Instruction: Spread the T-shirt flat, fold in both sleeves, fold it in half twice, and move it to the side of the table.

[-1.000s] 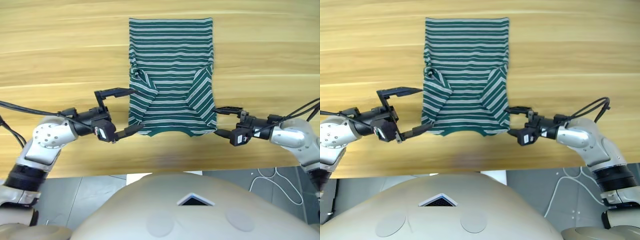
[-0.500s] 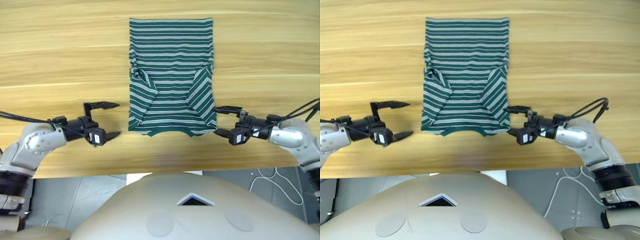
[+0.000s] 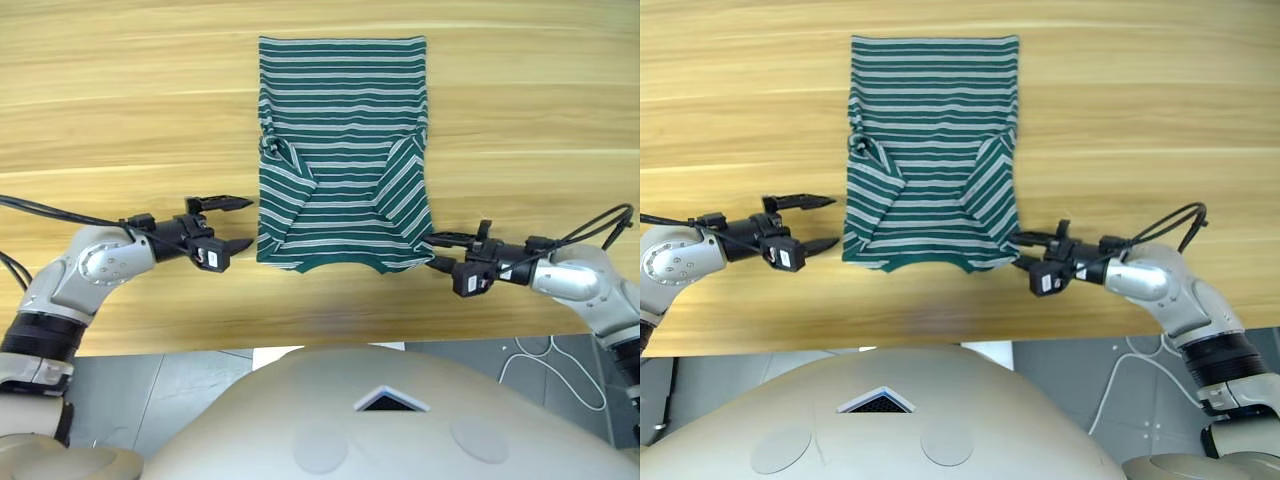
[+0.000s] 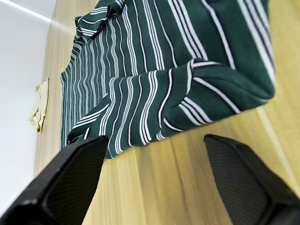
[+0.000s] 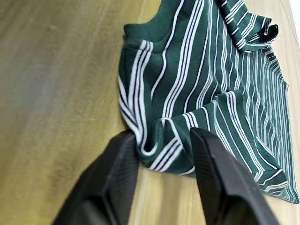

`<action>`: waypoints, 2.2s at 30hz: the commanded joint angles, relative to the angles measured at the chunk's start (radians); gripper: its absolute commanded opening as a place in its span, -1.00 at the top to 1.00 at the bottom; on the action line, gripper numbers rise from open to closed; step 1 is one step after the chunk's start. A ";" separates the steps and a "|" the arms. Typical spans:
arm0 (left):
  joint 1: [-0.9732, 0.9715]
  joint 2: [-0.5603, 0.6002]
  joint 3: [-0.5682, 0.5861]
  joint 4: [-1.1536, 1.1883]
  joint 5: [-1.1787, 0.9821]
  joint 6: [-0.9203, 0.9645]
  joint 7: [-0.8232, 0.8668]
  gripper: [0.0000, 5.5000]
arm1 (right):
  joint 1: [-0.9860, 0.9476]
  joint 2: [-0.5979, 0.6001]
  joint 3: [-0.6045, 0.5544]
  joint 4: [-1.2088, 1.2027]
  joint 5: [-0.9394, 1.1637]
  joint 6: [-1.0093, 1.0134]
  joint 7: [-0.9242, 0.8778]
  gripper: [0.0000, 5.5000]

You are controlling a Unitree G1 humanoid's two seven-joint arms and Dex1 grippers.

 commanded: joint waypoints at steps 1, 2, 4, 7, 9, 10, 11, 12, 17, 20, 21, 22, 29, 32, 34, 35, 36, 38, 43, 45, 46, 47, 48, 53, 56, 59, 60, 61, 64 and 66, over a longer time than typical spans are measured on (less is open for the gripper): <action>0.062 0.015 -0.094 0.054 0.089 0.022 -0.078 -0.42 | 0.010 0.010 0.024 0.025 -0.058 0.045 0.022 0.61; 0.061 0.017 -0.097 0.056 0.086 0.022 -0.080 -0.42 | 0.009 0.010 0.024 0.024 -0.058 0.046 0.021 0.65; 0.058 0.019 -0.105 0.058 0.080 0.019 -0.084 -0.42 | 0.007 0.012 0.025 0.024 -0.059 0.049 0.020 0.79; 0.057 0.022 -0.124 0.051 0.073 0.014 -0.094 -0.42 | 0.004 0.015 0.024 0.022 -0.060 0.051 0.019 0.96; 0.060 0.024 -0.133 0.043 0.066 0.010 -0.100 -0.42 | 0.004 0.015 0.024 0.021 -0.060 0.052 0.019 1.00; 0.060 0.024 -0.136 0.041 0.065 0.009 -0.100 -0.42 | 0.004 0.015 0.023 0.020 -0.060 0.053 0.020 1.00; 0.061 0.027 -0.138 0.037 0.062 0.008 -0.101 -0.42 | 0.004 0.015 0.022 0.018 -0.060 0.054 0.021 1.00; 0.062 0.029 -0.142 0.034 0.059 0.008 -0.102 -0.42 | 0.004 0.014 0.022 0.016 -0.059 0.055 0.022 1.00; 0.054 0.033 -0.162 0.028 0.049 0.007 -0.103 -0.42 | 0.002 0.014 0.021 0.014 -0.056 0.056 0.023 1.00; 0.045 0.030 -0.168 0.032 0.060 0.011 -0.101 -0.42 | 0.002 0.015 0.020 0.010 -0.055 0.057 0.023 1.00; 0.043 0.029 -0.171 0.033 0.060 0.011 -0.102 -0.42 | 0.002 0.015 0.020 0.008 -0.055 0.058 0.023 1.00; 0.041 0.029 -0.174 0.033 0.059 0.011 -0.104 -0.42 | 0.003 0.016 0.020 0.008 -0.054 0.058 0.023 1.00; 0.036 0.039 -0.198 0.018 0.043 0.012 -0.123 0.09 | 0.006 0.019 0.020 0.007 -0.054 0.058 0.019 1.00; 0.033 0.037 -0.203 0.011 0.037 0.018 -0.135 0.29 | 0.005 0.022 0.021 0.008 -0.055 0.058 0.019 1.00; 0.034 0.037 -0.204 0.009 0.038 0.023 -0.136 0.40 | 0.005 0.022 0.021 0.008 -0.054 0.057 0.019 1.00; 0.035 0.038 -0.205 0.008 0.038 0.025 -0.136 0.52 | 0.005 0.022 0.021 0.008 -0.054 0.057 0.020 1.00; 0.036 0.038 -0.208 0.006 0.036 0.025 -0.137 0.57 | 0.008 0.021 0.019 0.007 -0.053 0.057 0.019 1.00; 0.037 0.039 -0.210 0.004 0.034 0.023 -0.139 0.69 | 0.010 0.020 0.018 0.007 -0.053 0.057 0.018 1.00; 0.039 0.037 -0.206 0.002 0.033 0.026 -0.140 0.99 | 0.015 0.018 0.012 0.008 -0.052 0.055 0.012 1.00; 0.039 0.037 -0.204 0.002 0.032 0.026 -0.139 0.99 | 0.016 0.017 0.011 0.008 -0.050 0.054 0.011 1.00; 0.041 0.039 -0.201 -0.001 0.027 0.024 -0.138 0.99 | 0.017 0.016 0.010 0.006 -0.049 0.054 0.011 1.00; 0.043 0.041 -0.199 -0.004 0.023 0.022 -0.137 0.99 | 0.018 0.015 0.010 0.005 -0.048 0.054 0.011 1.00; 0.045 0.042 -0.194 -0.011 0.018 0.023 -0.135 0.99 | 0.020 0.013 0.009 0.003 -0.047 0.053 0.011 1.00; 0.062 0.046 -0.166 -0.070 -0.023 0.017 -0.119 0.99 | 0.036 0.008 -0.010 -0.014 -0.032 0.049 0.003 1.00; 0.094 0.060 -0.139 -0.149 -0.095 0.002 -0.114 0.99 | 0.072 -0.017 -0.047 -0.063 0.044 0.032 0.014 1.00; 0.138 0.091 -0.103 -0.214 -0.177 -0.024 -0.120 0.99 | 0.135 -0.051 -0.094 -0.115 0.138 -0.016 0.022 1.00; 0.149 0.101 -0.093 -0.229 -0.202 -0.033 -0.124 0.99 | 0.158 -0.061 -0.109 -0.128 0.160 -0.032 0.022 1.00; 0.163 0.115 -0.080 -0.244 -0.229 -0.044 -0.128 0.99 | 0.177 -0.073 -0.126 -0.137 0.178 -0.047 0.026 1.00; 0.208 0.153 -0.043 -0.268 -0.283 -0.084 -0.135 0.99 | 0.249 -0.118 -0.181 -0.164 0.228 -0.102 0.034 1.00; 0.233 0.173 -0.020 -0.273 -0.310 -0.110 -0.138 0.99 | 0.324 -0.151 -0.227 -0.195 0.278 -0.154 0.040 1.00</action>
